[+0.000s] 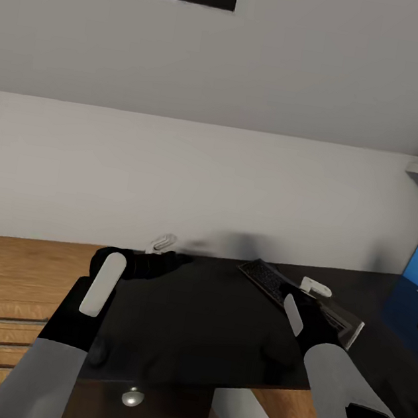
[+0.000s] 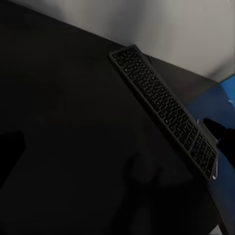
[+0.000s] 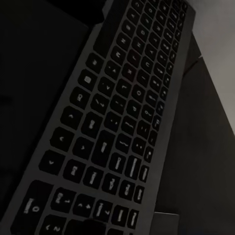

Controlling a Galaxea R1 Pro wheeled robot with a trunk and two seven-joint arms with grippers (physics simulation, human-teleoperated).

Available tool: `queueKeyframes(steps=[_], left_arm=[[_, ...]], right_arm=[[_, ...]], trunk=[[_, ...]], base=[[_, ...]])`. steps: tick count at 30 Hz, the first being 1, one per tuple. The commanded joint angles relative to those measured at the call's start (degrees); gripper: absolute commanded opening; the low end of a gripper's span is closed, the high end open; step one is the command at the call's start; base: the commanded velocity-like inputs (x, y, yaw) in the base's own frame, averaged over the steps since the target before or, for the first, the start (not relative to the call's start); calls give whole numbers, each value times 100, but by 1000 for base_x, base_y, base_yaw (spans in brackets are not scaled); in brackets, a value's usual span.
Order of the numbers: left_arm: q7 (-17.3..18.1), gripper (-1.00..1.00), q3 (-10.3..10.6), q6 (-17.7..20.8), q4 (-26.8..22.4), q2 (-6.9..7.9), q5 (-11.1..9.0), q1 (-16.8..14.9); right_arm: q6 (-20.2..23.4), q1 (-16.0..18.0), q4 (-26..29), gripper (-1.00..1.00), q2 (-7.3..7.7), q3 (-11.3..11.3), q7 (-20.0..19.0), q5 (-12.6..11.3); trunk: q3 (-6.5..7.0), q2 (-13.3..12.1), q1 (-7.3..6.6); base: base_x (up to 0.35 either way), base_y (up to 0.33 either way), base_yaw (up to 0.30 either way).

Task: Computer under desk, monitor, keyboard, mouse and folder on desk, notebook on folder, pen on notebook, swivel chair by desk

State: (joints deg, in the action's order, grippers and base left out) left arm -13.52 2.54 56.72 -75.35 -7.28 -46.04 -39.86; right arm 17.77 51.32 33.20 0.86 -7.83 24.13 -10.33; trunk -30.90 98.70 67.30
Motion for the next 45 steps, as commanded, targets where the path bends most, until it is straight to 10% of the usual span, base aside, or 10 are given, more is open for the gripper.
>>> queueKeyframes(steps=[1,14,19,24,45], left_arm=[[-60,100,2,15,-4,-2,-55,-6],[-75,100,119,11,-6,-2,34,-5],[-92,100,210,5,79,-31,425,-6],[-124,100,468,-541,351,-156,1240,-6],[-108,100,642,-618,369,-160,1273,-5]], right_arm=[[19,1,11,100,2,9,29,-50],[-4,1,60,100,20,6,46,-53],[-2,1,63,100,19,9,48,-49],[2,-16,59,100,154,9,27,-48],[-355,-26,-374,100,723,47,-707,-23]], trunk=[[11,-38,-23],[243,-560,-309],[333,-760,-418],[387,-880,-484],[387,-880,-484]], base=[[0,0,86],[0,0,19],[0,0,0],[0,0,0],[0,-87,0]])
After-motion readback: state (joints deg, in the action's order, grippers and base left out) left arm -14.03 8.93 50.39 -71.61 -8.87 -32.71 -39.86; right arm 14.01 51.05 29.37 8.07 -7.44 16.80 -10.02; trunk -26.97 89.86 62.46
